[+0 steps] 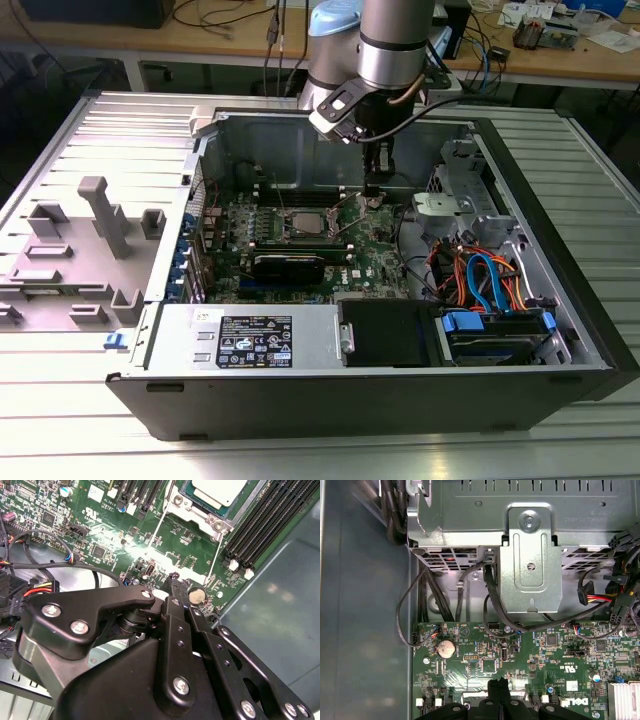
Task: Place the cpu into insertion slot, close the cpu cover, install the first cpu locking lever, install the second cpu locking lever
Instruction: 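Close the cpu cover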
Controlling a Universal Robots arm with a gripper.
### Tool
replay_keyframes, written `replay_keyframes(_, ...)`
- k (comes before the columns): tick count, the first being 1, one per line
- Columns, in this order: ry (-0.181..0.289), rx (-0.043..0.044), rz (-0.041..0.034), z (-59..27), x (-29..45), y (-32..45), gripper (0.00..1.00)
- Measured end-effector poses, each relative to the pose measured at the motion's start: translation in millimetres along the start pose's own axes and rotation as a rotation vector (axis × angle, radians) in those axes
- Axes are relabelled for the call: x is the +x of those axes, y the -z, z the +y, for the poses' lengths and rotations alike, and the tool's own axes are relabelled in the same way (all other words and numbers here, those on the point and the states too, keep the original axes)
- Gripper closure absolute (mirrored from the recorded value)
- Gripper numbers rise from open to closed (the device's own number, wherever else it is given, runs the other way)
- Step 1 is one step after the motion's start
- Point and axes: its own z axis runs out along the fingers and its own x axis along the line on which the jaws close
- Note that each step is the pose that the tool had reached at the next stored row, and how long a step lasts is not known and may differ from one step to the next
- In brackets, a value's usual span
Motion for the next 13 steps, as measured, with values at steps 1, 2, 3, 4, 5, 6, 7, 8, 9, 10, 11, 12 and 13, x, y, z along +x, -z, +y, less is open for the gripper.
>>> replay_keyframes(1,0.000,0.0000,0.0000,0.0,0.0,0.0,0.89)
replay_keyframes(2,0.000,0.0000,0.0000,0.0,0.0,0.0,0.89)
replay_keyframes(3,0.000,0.0000,-0.0001,0.1,0.0,0.0,0.89)
replay_keyframes(4,0.000,0.0000,0.0000,0.1,0.0,0.0,0.89)
replay_keyframes(5,0.000,0.0000,-0.0001,0.0,-0.1,-0.2,0.89)
replay_keyframes(6,0.000,0.0000,0.0001,0.0,0.0,-0.7,0.89)
replay_keyframes(7,0.000,0.0004,0.0001,0.2,0.1,-1.1,0.89)
replay_keyframes(8,0.000,0.0015,0.0000,0.6,0.1,-1.8,0.89)
replay_keyframes(9,0.000,0.0036,0.0000,1.1,0.1,-2.7,0.89)
replay_keyframes(10,0.000,0.0059,0.0000,1.8,0.2,-3.7,0.89)
replay_keyframes(11,0.000,0.0079,0.0000,2.5,0.3,-4.4,0.89)
replay_keyframes(12,0.001,0.0116,0.0000,3.6,0.4,-5.4,0.89)
replay_keyframes(13,0.001,0.0142,-0.0001,4.4,0.5,-5.9,0.89)
